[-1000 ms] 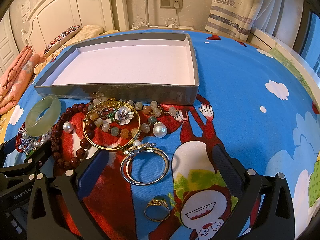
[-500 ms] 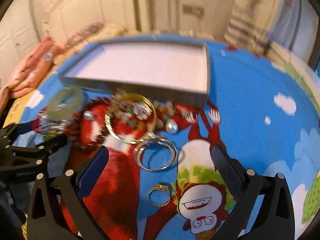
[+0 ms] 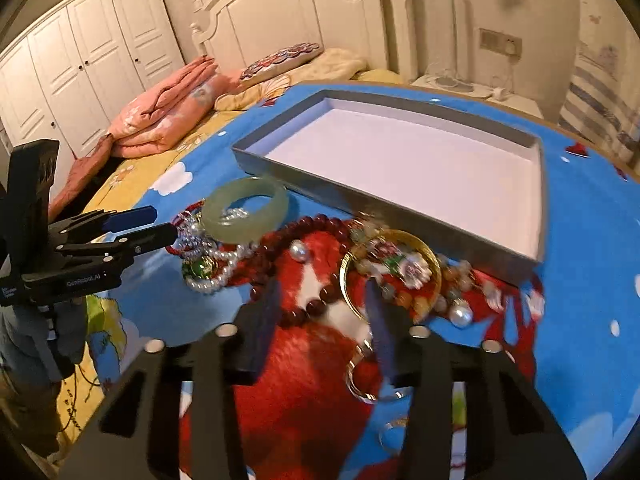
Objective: Organize jewelry
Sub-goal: 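Grasp the green jade bangle with the left tool while the right tool grasps the gold bangle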
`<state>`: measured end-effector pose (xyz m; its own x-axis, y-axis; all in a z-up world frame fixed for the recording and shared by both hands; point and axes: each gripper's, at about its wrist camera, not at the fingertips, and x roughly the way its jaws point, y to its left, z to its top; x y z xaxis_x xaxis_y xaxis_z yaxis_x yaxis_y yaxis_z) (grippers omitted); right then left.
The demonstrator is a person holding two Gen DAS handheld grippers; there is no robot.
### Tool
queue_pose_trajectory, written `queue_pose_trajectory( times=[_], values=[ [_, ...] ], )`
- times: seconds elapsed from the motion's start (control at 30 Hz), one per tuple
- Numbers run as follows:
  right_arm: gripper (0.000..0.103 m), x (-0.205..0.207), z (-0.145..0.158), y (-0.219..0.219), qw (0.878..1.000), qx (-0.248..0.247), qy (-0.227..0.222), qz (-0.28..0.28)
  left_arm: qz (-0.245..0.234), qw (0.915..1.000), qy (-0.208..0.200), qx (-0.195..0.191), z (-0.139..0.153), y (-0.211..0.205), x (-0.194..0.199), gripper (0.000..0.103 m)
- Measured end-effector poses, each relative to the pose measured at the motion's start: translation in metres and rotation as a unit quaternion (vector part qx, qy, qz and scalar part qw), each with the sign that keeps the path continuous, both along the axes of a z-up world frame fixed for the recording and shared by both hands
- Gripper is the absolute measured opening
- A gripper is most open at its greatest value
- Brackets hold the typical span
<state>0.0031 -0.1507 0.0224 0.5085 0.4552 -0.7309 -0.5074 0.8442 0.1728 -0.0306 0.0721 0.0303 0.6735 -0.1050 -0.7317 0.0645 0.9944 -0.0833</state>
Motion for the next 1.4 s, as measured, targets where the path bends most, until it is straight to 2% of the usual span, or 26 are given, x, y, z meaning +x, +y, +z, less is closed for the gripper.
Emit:
queue_pose_trajectory(
  times=[0.07, 0.17, 0.27, 0.5, 0.63, 0.83, 1.07, 1.23, 1.4],
  values=[
    [0.031, 0.006, 0.002, 0.001, 1.0, -0.013, 0.001, -0.004, 0.0, 1.0, -0.005, -0.007, 0.003, -0.001, 0.001, 0.062],
    [0.025, 0.017, -0.004, -0.004, 0.999, -0.019, 0.024, -0.015, -0.006, 0.9999, -0.009, -0.01, 0.005, -0.006, -0.001, 0.062],
    [0.021, 0.029, -0.011, 0.0, 0.999, -0.014, 0.038, -0.016, -0.012, 0.9999, -0.011, -0.004, 0.005, -0.012, -0.001, 0.062],
    [0.017, 0.042, -0.012, 0.008, 0.998, -0.037, 0.034, -0.035, -0.018, 0.9998, -0.011, 0.003, 0.007, -0.016, 0.005, 0.062],
    [0.009, 0.034, -0.013, 0.004, 0.999, -0.029, 0.017, -0.033, -0.019, 0.9998, -0.006, 0.006, 0.006, -0.016, 0.009, 0.062],
    [0.009, 0.012, -0.002, -0.015, 0.999, 0.022, -0.006, -0.04, -0.027, 0.9996, 0.004, 0.008, 0.004, -0.017, 0.021, 0.064],
    [0.009, 0.009, 0.011, -0.034, 0.994, 0.1, 0.003, -0.034, -0.038, 0.999, 0.02, -0.014, 0.001, -0.019, 0.043, 0.067],
    [0.009, 0.016, 0.012, -0.059, 0.977, 0.204, 0.052, -0.034, -0.054, 0.9983, 0.021, -0.008, 0.007, -0.024, 0.054, 0.067],
    [0.009, 0.016, 0.022, -0.075, 0.965, 0.251, 0.054, -0.044, -0.065, 0.9975, 0.027, 0.004, 0.006, -0.031, 0.067, 0.067]
  ],
)
